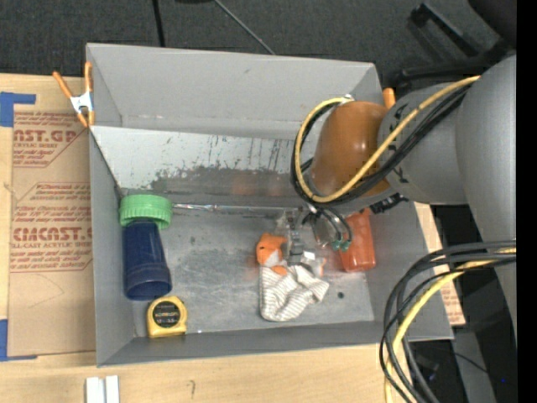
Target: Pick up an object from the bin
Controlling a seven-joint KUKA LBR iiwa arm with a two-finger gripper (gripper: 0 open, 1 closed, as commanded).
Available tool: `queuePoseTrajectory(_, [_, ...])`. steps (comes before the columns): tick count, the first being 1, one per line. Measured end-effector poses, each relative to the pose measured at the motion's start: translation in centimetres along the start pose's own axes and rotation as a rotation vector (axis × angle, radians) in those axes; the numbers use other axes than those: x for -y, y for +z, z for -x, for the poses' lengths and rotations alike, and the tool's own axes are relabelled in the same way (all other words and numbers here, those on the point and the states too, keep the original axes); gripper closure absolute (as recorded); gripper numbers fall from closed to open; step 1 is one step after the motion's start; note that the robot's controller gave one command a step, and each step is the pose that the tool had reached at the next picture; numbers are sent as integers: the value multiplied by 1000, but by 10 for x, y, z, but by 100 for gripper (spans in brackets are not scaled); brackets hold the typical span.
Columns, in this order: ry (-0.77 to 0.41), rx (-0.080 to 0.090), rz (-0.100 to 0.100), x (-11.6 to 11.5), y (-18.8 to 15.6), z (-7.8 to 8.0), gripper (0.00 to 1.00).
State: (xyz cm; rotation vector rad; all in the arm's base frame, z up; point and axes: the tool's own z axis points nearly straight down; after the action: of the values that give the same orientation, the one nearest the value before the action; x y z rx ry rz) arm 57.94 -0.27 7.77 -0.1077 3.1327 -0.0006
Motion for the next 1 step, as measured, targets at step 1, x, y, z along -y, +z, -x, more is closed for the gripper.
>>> queuePoseTrajectory(1, [0,-11,1,-1,-16,-3,100])
